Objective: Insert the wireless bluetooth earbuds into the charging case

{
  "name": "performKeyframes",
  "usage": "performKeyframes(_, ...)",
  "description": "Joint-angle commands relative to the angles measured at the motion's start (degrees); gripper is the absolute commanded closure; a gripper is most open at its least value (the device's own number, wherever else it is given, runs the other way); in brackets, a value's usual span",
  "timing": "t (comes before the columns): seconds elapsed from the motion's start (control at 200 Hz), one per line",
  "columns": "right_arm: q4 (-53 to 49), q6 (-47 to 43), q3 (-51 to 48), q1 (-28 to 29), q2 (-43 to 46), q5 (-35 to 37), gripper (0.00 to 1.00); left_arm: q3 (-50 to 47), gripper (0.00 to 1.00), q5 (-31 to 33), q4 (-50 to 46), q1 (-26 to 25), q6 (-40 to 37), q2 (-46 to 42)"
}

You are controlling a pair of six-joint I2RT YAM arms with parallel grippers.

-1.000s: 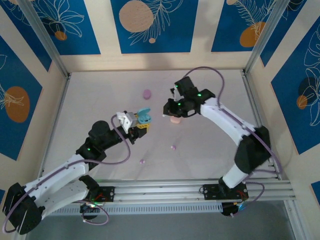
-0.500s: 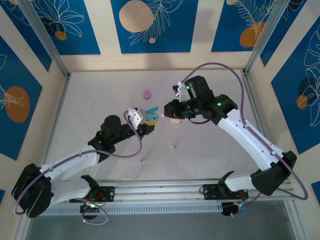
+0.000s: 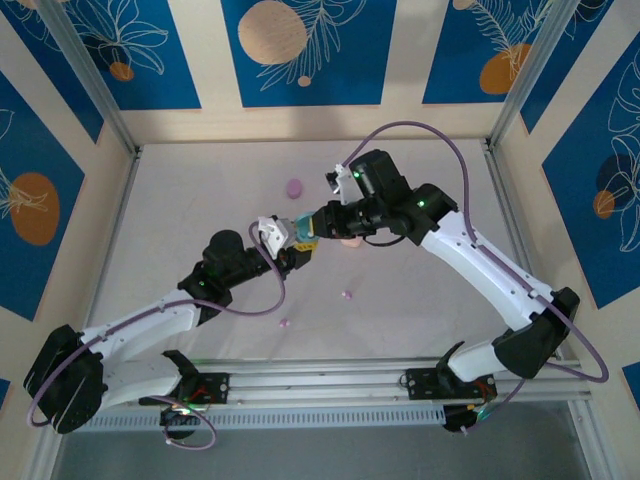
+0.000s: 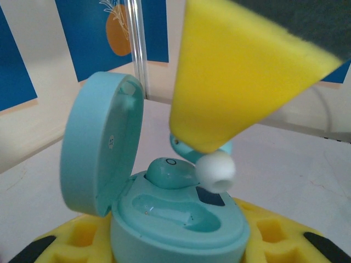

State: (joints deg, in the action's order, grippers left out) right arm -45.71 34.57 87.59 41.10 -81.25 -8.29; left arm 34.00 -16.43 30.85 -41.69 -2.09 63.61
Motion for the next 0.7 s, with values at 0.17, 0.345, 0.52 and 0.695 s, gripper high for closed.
performKeyframes(0.17,-1.5,-1.7,3.6,2.0,-2.1,2.5,0.8,2.1,0.77,-0.6,1.9,-0.7,-0.9,0.4)
performKeyframes(0.345,-4.3,-3.2,5.8,3.4,-3.5,5.7,0.81,2.0,0.76,-0.3,2.4,-0.7,-0.7,0.5)
performKeyframes(0.52,-6.6,-5.3,8.0,4.9,-5.0,6.1,0.79,2.1,0.76,-0.3,2.6,-0.7,-0.5,0.5)
performKeyframes(0.695,-8.0,-6.0,9.1,5.4,-5.7,6.2,0.75,2.0,0.76,-0.1,2.6,-0.8,-0.5,0.3)
